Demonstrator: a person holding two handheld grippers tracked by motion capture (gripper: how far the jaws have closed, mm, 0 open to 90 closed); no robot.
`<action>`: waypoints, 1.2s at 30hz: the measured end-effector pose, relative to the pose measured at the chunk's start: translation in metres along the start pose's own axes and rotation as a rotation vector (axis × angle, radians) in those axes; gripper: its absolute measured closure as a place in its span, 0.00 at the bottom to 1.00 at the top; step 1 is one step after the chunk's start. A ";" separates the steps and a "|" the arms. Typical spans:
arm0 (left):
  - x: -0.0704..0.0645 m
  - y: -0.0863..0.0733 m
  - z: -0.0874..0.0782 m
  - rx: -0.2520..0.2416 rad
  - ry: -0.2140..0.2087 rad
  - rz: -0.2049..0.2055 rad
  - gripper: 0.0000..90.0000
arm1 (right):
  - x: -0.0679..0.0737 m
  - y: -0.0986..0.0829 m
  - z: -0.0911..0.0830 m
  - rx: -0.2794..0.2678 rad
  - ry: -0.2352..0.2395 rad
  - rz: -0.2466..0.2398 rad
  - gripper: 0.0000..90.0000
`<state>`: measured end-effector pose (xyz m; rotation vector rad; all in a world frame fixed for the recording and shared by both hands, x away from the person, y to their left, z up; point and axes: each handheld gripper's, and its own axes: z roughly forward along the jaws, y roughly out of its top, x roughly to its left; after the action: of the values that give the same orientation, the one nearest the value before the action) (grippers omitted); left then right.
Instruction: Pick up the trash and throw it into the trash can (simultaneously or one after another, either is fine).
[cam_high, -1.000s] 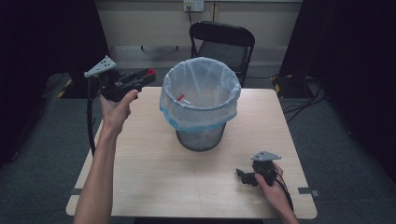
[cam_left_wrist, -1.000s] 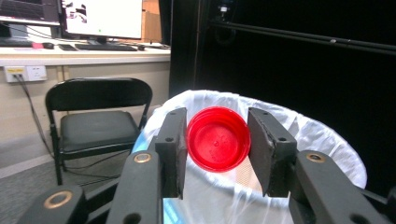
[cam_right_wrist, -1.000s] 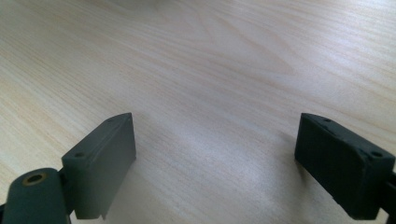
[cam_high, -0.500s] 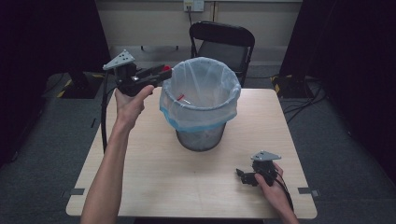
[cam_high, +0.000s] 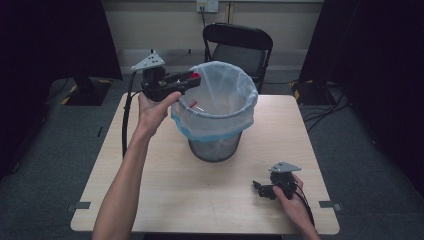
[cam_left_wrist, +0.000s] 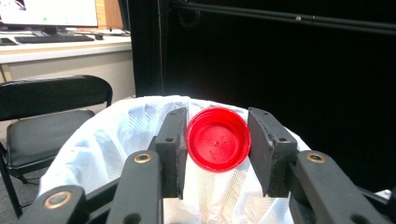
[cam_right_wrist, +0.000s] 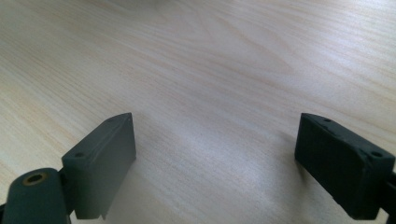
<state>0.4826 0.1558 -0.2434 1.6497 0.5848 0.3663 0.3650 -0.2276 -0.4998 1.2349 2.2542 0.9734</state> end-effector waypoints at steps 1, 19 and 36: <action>0.000 0.000 0.002 0.010 -0.004 -0.001 0.66 | 0.000 0.000 0.000 0.000 0.000 0.000 0.13; -0.001 -0.003 0.020 0.066 0.019 -0.014 0.36 | 0.000 0.000 0.000 -0.001 0.000 -0.001 0.13; 0.007 -0.005 0.004 0.079 0.038 -0.012 0.18 | 0.000 0.000 0.000 -0.001 0.001 0.000 0.13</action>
<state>0.4895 0.1569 -0.2491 1.7177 0.6441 0.3704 0.3651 -0.2276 -0.4998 1.2342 2.2544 0.9746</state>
